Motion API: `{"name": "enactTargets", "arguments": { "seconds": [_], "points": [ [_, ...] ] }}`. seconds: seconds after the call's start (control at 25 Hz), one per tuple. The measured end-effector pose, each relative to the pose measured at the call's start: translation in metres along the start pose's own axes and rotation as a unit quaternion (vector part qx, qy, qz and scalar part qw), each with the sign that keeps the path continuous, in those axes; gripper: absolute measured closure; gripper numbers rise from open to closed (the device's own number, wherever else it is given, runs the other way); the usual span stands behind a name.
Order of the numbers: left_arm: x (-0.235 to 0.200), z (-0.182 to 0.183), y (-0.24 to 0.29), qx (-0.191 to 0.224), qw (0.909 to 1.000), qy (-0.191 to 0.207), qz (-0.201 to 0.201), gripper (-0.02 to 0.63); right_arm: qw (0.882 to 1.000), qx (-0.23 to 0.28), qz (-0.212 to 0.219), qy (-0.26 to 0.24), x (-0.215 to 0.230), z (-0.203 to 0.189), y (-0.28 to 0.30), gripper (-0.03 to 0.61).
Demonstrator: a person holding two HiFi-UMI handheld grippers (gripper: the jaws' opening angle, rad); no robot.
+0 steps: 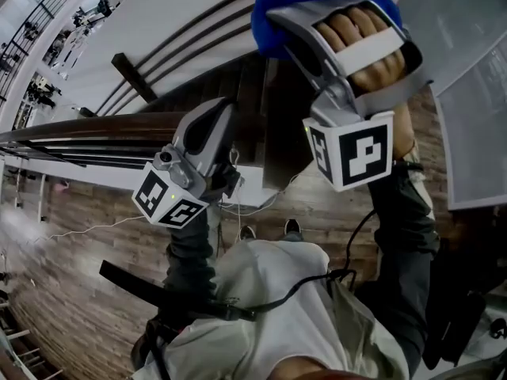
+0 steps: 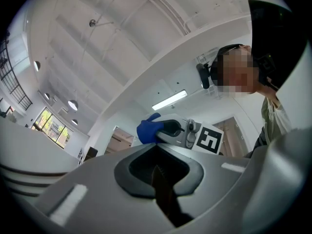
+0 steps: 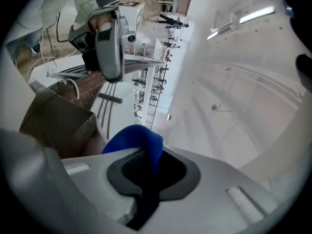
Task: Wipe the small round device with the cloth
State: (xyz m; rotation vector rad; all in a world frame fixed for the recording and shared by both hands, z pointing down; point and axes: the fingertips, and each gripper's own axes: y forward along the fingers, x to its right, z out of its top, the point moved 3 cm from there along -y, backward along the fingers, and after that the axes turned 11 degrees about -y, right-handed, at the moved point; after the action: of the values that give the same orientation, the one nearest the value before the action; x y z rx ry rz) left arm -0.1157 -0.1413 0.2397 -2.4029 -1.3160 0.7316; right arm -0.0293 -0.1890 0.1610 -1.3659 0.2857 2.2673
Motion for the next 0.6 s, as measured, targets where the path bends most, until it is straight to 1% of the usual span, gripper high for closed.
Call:
{"name": "enactTargets", "arguments": {
  "seconds": [0.16,0.2,0.28,0.32,0.36,0.44,0.52,0.56,0.6],
  "points": [
    [0.0,-0.004,-0.002,0.003,0.9999,-0.009,0.004,0.612,0.999,0.014,0.039,0.0,-0.021,0.012,-0.02,0.548],
    [0.0,-0.005,-0.003,0.004,0.9999,-0.011,0.005,0.611,0.999,0.018,0.045,0.006,-0.026,0.012,-0.025,0.548],
    [-0.001,-0.005,-0.004,0.004,0.9999,-0.014,0.006,0.611,0.998,0.022,0.042,0.042,-0.029,0.009,-0.037,0.548],
    [-0.001,-0.005,-0.004,0.002,0.9999,-0.015,0.005,0.611,0.997,0.019,0.033,0.068,-0.026,0.003,-0.043,0.548],
    [-0.001,-0.004,-0.005,0.0,0.9999,-0.016,0.004,0.611,0.995,0.013,0.017,0.096,-0.021,-0.005,-0.05,0.548],
    [-0.004,-0.004,-0.007,-0.001,0.9998,-0.018,0.006,0.612,0.988,0.006,-0.038,0.147,-0.003,-0.026,-0.061,0.548],
    [-0.008,-0.005,-0.01,0.0,0.9997,-0.021,0.011,0.611,0.976,0.007,-0.105,0.189,0.02,-0.048,-0.063,0.548],
    [-0.009,-0.006,-0.011,0.002,0.9997,-0.022,0.013,0.612,0.97,0.004,-0.13,0.205,0.031,-0.06,-0.061,0.548],
    [-0.01,-0.007,-0.011,0.003,0.9996,-0.024,0.014,0.612,0.964,0.004,-0.146,0.222,0.04,-0.073,-0.057,0.548]
  ]
}}
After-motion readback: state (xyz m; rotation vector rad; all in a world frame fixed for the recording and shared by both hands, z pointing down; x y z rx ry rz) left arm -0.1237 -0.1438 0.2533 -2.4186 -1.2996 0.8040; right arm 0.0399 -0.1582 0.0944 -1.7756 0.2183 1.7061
